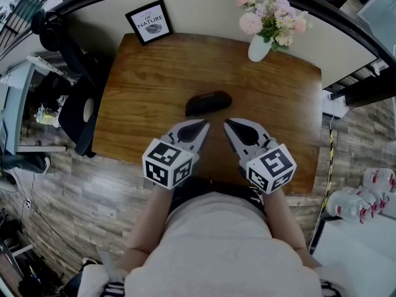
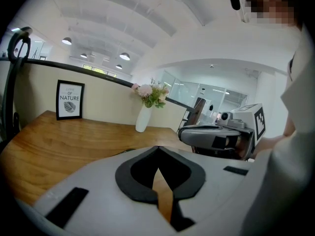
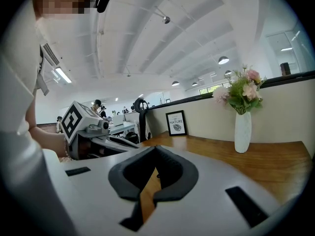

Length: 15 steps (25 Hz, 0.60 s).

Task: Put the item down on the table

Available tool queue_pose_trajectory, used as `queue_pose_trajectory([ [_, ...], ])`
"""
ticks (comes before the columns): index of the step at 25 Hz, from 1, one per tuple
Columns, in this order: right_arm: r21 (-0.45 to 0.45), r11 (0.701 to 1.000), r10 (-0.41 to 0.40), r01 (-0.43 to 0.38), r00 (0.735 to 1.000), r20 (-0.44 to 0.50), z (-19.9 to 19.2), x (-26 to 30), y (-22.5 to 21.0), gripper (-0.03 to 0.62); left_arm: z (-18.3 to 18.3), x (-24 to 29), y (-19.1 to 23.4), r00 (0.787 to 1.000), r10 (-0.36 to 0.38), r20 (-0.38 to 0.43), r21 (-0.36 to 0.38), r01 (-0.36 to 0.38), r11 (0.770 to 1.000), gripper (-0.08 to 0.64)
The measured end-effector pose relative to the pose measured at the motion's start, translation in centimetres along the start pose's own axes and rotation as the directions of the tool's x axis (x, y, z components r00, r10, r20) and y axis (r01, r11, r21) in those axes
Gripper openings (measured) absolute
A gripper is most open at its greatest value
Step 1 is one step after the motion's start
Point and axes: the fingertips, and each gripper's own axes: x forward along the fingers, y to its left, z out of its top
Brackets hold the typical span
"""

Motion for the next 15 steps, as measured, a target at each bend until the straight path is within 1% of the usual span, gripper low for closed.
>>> queue_pose_trajectory([
  [15, 0.000, 1.000, 0.008, -0.008, 1.000, -0.017, -0.55, 0.48, 0.54, 0.009, -0.43, -0.20, 0.52, 1.000, 0.005, -0.002, -0.013, -0.005, 1.000, 0.012],
])
